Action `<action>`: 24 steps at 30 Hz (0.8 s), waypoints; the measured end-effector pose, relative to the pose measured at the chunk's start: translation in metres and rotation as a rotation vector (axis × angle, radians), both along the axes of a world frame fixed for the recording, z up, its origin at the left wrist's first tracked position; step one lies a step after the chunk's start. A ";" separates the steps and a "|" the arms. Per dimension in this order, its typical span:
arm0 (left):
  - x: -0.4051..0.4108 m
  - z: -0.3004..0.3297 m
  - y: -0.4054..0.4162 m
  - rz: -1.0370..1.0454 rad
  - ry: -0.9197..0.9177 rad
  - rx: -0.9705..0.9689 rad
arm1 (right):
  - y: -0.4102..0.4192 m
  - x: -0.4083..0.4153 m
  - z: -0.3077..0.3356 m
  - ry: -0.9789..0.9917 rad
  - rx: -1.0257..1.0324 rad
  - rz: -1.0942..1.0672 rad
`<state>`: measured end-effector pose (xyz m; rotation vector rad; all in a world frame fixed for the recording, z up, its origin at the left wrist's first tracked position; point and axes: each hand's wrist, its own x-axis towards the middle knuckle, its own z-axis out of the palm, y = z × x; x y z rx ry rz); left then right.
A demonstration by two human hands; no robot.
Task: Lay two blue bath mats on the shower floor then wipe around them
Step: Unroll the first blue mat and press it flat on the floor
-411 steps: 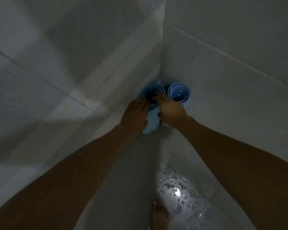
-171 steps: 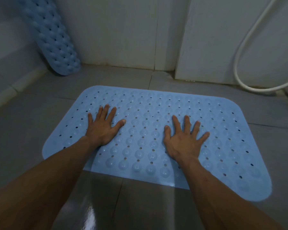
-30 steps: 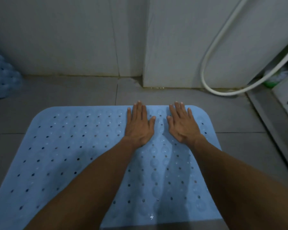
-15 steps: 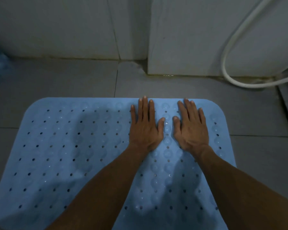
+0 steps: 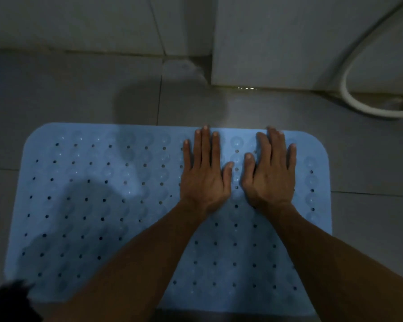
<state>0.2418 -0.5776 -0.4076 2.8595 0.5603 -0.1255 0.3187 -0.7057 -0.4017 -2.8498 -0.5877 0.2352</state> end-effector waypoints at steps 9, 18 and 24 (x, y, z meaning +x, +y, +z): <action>0.000 0.000 0.000 -0.015 0.031 0.002 | -0.001 0.001 -0.003 -0.004 -0.031 0.017; -0.005 -0.008 0.001 -0.021 -0.040 -0.006 | -0.002 -0.001 -0.009 -0.077 -0.088 0.046; -0.008 -0.012 0.003 -0.004 -0.027 0.016 | -0.004 -0.002 -0.014 -0.073 -0.113 0.062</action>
